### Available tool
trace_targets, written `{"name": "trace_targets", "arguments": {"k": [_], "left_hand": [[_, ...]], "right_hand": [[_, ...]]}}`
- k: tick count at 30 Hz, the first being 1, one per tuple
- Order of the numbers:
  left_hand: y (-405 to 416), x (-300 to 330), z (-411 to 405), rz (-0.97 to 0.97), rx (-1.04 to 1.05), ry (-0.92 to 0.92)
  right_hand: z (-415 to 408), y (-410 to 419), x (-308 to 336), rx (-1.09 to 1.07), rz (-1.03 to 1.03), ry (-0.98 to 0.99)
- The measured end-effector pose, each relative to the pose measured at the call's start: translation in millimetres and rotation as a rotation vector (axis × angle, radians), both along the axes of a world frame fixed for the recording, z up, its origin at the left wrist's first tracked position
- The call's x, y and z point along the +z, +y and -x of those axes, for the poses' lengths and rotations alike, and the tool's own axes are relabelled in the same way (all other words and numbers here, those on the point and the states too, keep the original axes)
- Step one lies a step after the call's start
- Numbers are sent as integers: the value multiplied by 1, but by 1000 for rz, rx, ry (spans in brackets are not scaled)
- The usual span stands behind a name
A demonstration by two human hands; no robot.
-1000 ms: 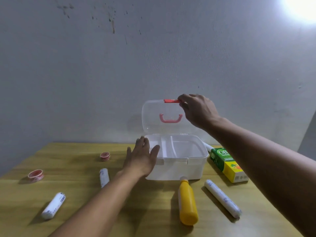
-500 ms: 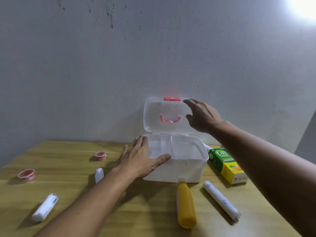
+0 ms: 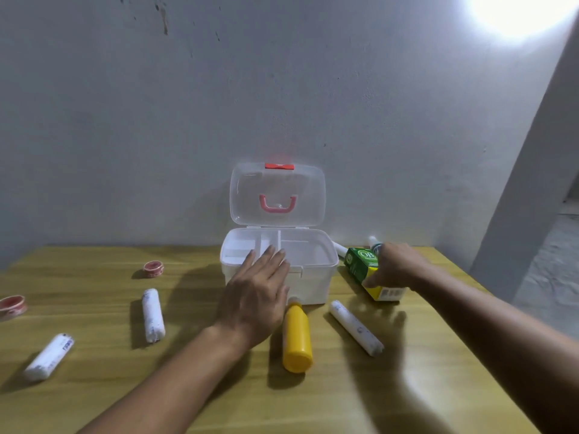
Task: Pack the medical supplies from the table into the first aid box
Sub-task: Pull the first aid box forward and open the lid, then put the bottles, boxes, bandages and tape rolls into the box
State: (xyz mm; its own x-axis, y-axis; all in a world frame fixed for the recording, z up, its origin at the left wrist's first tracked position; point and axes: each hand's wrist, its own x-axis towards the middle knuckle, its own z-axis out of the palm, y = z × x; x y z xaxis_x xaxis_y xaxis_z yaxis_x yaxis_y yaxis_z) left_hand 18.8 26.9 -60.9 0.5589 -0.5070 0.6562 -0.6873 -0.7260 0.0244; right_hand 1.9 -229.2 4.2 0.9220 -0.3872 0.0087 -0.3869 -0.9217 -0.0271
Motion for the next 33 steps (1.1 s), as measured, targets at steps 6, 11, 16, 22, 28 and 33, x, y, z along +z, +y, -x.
{"name": "trace_targets", "arguments": {"k": [6,11,16,22,28,33], "left_hand": [[8,-16,-1,52,8,16],[11,-16,-1,87,-50,15],[20,-21,-5,123,17,11],[24,-19,-8,205,-23,-4],[27,-21,-11,183,-34,-1],[27,-20,-10,175,-19,43]], "right_hand": [[7,-7,-9,-25,-129,-92],[14,-8,41,9,-8,-246],[8,22,92,232,28,-280],[-30,71,89,431,100,-82],[-69,91,49,488,24,59],[-89,89,15,482,-76,77]]}}
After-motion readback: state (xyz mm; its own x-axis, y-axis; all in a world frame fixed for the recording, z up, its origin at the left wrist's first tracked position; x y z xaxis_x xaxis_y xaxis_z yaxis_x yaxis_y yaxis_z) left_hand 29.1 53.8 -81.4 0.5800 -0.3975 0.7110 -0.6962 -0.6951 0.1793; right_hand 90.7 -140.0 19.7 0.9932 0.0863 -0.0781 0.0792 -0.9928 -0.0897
